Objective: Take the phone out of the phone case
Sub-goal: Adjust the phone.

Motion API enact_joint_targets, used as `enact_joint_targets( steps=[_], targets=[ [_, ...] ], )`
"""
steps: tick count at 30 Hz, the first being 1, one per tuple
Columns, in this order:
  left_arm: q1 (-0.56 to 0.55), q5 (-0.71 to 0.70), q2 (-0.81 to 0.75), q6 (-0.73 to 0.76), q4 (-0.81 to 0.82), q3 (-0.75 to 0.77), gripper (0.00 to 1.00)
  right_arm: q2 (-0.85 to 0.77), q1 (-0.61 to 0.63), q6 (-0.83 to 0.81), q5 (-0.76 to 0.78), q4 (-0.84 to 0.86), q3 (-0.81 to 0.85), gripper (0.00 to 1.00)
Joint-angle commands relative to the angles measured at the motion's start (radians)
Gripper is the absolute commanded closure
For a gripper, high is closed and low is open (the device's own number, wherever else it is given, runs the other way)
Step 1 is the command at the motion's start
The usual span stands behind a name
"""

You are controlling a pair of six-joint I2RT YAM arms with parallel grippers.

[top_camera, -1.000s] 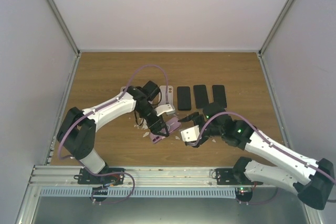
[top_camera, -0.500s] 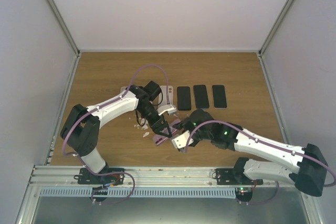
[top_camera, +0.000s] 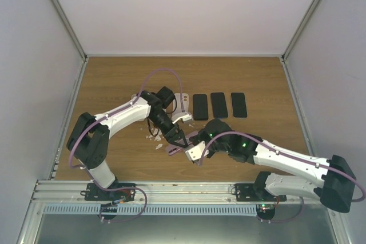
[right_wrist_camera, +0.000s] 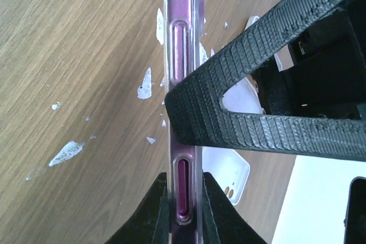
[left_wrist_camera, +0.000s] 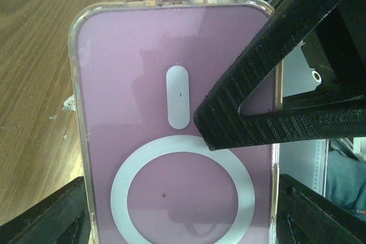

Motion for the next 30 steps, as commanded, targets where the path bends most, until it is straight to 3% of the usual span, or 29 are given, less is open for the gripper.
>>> enact_joint_targets(
  steps=[1, 3, 5, 11, 17, 25, 30],
  targets=[
    [0.014, 0.097, -0.046, 0.009, 0.015, 0.037, 0.34, -0.009, 0.003, 0.075, -0.004, 0.025, 0.022, 1.0],
    [0.042, 0.111, -0.077, -0.005, 0.03, 0.037, 0.12, -0.016, -0.011, 0.127, -0.032, 0.003, 0.047, 1.0],
    [0.1, 0.137, -0.115, -0.036, 0.063, 0.03, 0.01, -0.024, -0.029, 0.183, -0.073, -0.022, 0.078, 0.99],
    [0.367, 0.26, -0.257, -0.157, 0.245, -0.007, 0.01, -0.057, -0.085, 0.301, -0.196, -0.057, 0.15, 1.0],
    [0.544, 0.31, -0.404, -0.311, 0.495, -0.064, 0.01, -0.074, -0.17, 0.478, -0.339, -0.019, 0.231, 1.0],
    [0.578, 0.359, -0.496, -0.406, 0.608, -0.086, 0.01, -0.07, -0.335, 0.883, -0.552, 0.075, 0.386, 1.0],
    [0.572, 0.398, -0.566, -0.535, 0.784, -0.151, 0.01, -0.07, -0.415, 1.167, -0.688, 0.19, 0.416, 0.99]
  ],
)
